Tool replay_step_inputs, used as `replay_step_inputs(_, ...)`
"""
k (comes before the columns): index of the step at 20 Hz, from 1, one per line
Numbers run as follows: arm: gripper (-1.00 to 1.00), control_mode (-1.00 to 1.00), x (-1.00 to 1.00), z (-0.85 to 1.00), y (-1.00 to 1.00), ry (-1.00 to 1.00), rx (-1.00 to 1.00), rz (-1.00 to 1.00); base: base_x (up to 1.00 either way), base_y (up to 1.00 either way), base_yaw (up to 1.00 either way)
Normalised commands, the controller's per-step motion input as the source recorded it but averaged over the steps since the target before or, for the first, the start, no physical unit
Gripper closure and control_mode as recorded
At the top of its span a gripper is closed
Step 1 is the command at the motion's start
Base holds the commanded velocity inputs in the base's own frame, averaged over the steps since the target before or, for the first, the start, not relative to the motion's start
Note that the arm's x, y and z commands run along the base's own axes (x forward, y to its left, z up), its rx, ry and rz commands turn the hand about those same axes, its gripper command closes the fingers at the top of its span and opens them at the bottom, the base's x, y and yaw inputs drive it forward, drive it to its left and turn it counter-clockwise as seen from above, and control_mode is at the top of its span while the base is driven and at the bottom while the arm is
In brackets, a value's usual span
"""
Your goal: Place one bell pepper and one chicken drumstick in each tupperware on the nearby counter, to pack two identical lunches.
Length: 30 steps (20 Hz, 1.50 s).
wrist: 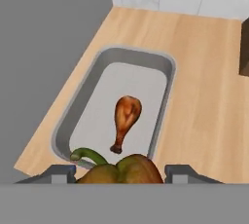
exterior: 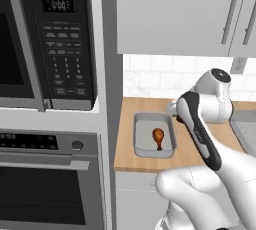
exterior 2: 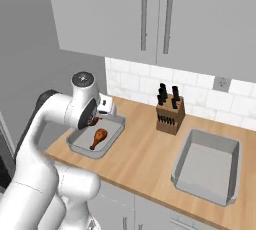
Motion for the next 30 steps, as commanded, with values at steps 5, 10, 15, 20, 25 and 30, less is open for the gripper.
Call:
replay_step_inputs(5, 1.00, -1.00, 1.00, -0.58, 0.30, 0.19, -0.01, 0.03, 0.00, 0.00, 0.00)
replay_step_inputs(10, 1.00, -1.00, 1.00, -0.57, 0.20, 0.16, -0.01, 0.03, 0.00, 0.00, 0.00)
replay_step_inputs(15, 1.00, -1.00, 0.77, -0.60, 0.06, 0.07, 0.00, 0.04, 0.00, 0.00, 0.00)
replay_step_inputs(20, 1.00, -1.00, 0.44, -0.63, 0.00, 0.00, 0.00, 0.02, 0.00, 0.00, 0.00)
replay_step_inputs(25, 1.00, -1.00, 0.33, -0.61, 0.01, 0.00, 0.00, 0.02, 0.00, 0.00, 0.00)
replay_step_inputs(30, 1.00, -1.00, 0.23, -0.47, 0.00, 0.00, 0.00, 0.00, 0.00, 0.00, 0.00)
